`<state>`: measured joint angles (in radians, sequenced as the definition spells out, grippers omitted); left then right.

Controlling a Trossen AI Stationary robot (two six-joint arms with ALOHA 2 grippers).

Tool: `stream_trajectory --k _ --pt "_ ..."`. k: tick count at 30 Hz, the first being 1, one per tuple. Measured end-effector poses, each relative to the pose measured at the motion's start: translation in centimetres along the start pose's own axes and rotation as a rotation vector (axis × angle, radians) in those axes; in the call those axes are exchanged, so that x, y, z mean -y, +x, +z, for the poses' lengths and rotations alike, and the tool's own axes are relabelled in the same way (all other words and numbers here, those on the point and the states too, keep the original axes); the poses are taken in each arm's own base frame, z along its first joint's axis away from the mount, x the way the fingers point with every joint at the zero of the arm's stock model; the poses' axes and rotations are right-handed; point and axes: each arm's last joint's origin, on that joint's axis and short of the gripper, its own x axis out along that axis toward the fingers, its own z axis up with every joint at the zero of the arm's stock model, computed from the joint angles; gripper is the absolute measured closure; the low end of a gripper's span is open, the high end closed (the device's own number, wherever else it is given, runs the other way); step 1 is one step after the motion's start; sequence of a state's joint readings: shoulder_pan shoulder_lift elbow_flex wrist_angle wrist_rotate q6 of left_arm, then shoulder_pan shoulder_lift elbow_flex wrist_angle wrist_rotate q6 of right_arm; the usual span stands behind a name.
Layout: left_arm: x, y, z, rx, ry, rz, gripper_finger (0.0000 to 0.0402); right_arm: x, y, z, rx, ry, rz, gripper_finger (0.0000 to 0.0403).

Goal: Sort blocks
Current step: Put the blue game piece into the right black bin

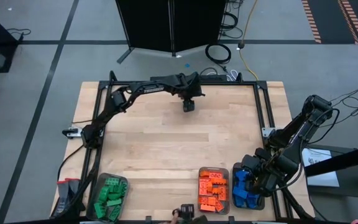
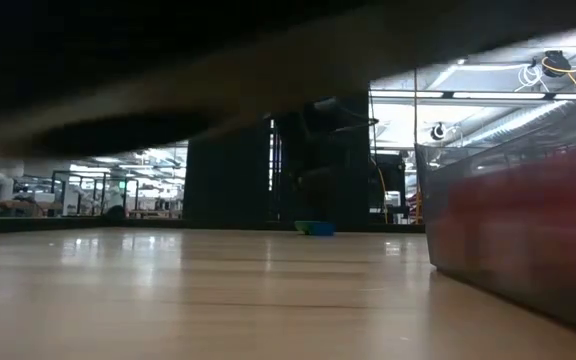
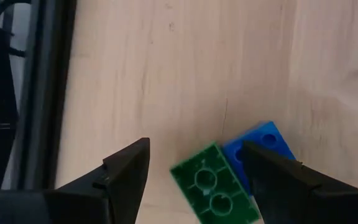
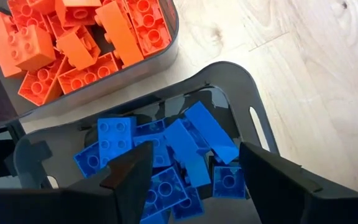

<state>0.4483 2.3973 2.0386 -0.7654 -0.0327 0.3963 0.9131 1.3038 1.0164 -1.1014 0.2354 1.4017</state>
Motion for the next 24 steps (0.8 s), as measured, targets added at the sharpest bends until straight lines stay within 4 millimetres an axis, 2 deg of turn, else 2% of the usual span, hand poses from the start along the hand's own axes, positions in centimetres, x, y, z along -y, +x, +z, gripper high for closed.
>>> stream_trajectory --k 5,10,13,17,24 --pt "0.9 0.0 -0.8 -0.109 0.006 -0.059 0.0144 0.0 0.0 0.0 -0.001 0.000 -0.001 0.0167" --pt "1.4 -1.1 -0.9 -0.148 -0.003 -0.067 0.0144 0.0 0.0 0.0 0.001 0.000 -0.003 0.0167" --pt "2.1 -1.9 -1.4 -0.187 -0.032 -0.183 0.0144 0.0 0.0 0.0 0.002 0.000 -0.003 0.0167" --pt "3.9 -2.4 -2.1 -0.297 -0.033 -0.282 0.0144 0.1 0.0 0.1 0.028 -0.002 -0.012 0.0167" --pt "7.6 -2.4 -2.8 -0.441 0.000 -0.345 0.0144 0.1 0.0 0.2 0.080 -0.003 -0.024 0.0167"
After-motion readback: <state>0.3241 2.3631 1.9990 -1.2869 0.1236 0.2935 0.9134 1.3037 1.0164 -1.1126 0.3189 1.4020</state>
